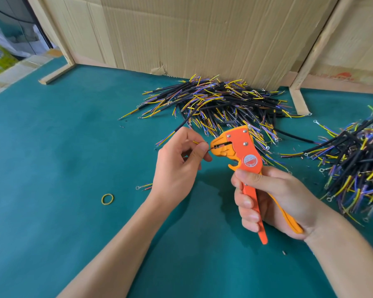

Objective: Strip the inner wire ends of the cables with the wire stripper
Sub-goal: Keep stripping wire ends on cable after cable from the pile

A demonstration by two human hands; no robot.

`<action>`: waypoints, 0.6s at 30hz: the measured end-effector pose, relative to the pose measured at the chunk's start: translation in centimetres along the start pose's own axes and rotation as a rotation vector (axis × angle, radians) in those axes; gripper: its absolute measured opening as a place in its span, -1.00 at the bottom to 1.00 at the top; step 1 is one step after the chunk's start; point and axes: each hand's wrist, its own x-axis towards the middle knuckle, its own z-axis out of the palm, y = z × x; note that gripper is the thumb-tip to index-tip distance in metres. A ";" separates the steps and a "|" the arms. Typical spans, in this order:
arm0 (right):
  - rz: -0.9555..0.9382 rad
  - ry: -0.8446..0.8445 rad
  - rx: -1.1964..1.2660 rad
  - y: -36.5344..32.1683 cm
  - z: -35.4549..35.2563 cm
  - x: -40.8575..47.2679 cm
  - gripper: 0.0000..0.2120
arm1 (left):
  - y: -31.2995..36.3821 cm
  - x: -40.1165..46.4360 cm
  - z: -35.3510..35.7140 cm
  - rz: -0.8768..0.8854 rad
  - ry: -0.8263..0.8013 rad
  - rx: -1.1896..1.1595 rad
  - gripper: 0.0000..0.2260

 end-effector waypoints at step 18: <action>-0.040 -0.047 0.247 0.3 -1.2 0.3 -0.72 | 0.4 -0.5 -0.1 -0.134 0.074 0.003 -0.82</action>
